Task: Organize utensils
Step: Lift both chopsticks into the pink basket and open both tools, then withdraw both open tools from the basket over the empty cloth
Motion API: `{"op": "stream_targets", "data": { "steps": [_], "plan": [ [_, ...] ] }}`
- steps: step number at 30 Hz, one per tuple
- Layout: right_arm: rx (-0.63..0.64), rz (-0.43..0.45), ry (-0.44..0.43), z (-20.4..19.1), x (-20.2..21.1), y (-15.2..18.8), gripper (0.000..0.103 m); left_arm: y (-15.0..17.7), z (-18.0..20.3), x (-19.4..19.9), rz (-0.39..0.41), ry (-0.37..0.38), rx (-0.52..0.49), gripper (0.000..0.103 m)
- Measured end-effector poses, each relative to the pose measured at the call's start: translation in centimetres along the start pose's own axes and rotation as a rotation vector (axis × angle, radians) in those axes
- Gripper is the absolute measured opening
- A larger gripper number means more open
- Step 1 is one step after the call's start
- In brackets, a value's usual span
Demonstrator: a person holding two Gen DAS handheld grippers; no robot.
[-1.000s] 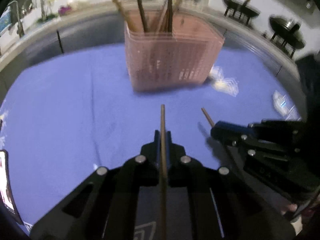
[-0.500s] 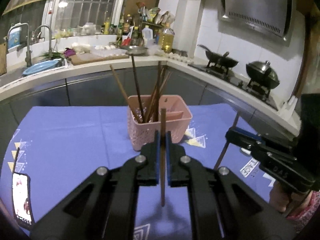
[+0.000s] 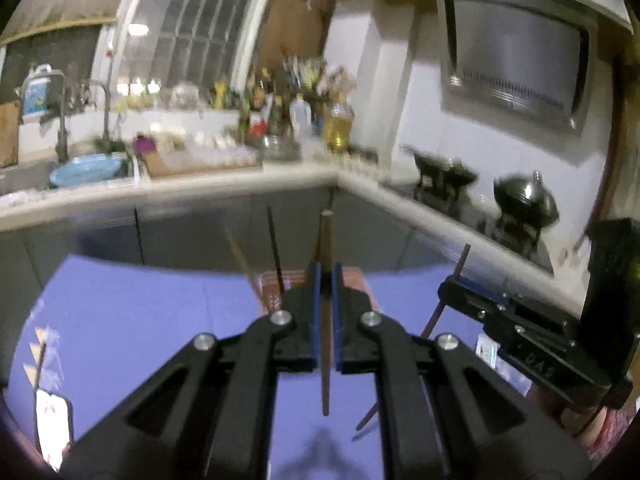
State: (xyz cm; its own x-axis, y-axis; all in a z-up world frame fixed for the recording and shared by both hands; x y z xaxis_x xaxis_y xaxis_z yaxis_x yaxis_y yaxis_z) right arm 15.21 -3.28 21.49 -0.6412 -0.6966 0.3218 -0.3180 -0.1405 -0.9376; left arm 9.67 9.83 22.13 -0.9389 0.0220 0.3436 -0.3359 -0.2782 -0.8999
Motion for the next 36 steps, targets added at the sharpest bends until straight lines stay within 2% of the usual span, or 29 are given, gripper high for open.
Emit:
{"op": "stream_targets", "data": {
  "steps": [5,8,12,16,20,22,24,26,29,32,36],
  "plan": [
    [0.011,0.113,0.043,1.1,-2.2,-5.4,0.005,-5.7,0.4,-1.1,0.116,-0.033,-0.010,0.004],
    [0.034,0.127,0.075,1.6,-4.6,-6.6,0.005,-6.9,0.4,-3.2,0.121,-0.054,-0.030,0.004],
    [0.044,0.072,0.094,2.3,-8.7,-5.3,0.005,-6.2,-0.1,-6.5,0.068,-0.079,-0.038,0.004],
    [0.024,-0.034,0.097,3.1,-11.9,-2.6,0.005,-4.1,-1.3,-9.9,-0.017,-0.097,-0.036,0.005],
    [0.024,-0.141,0.071,2.7,-14.2,-0.1,0.005,-1.9,-2.3,-12.6,-0.107,-0.116,-0.018,0.005],
    [0.010,-0.186,0.072,3.0,-15.0,1.1,0.006,-0.2,-2.9,-14.1,-0.178,-0.134,-0.006,0.005],
    [-0.013,-0.204,0.063,3.2,-14.9,1.7,0.007,0.9,-3.7,-14.7,-0.213,-0.159,0.005,0.006],
    [-0.037,-0.192,0.046,3.2,-14.0,1.7,0.010,1.3,-4.1,-14.4,-0.212,-0.169,0.009,0.007],
    [-0.064,-0.139,0.049,3.2,-11.9,1.3,0.030,0.8,-4.3,-12.7,-0.173,-0.167,0.026,0.010],
    [-0.112,-0.086,0.043,3.4,-9.2,1.4,0.035,0.2,-4.1,-9.6,-0.104,-0.166,0.032,0.014],
    [-0.222,-0.094,0.003,3.5,-5.8,4.2,0.039,1.7,-4.3,-5.3,-0.061,-0.154,0.060,0.026]
  ]
}}
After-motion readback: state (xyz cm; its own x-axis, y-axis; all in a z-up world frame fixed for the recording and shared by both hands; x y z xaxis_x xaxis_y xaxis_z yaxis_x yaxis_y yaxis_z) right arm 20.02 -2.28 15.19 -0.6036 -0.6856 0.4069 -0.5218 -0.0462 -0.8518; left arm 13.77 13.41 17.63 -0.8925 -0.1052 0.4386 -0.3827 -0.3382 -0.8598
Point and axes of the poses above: each gripper's, at about its wrist camera, not at the fingertips, and x roughly against the way its jaws point, z to its right, y to its underside, the point moved 7 cm from there along -x, roughly the way its jaws point, and after that the axes turned 4 degrees about x, right-handed, at the moved point
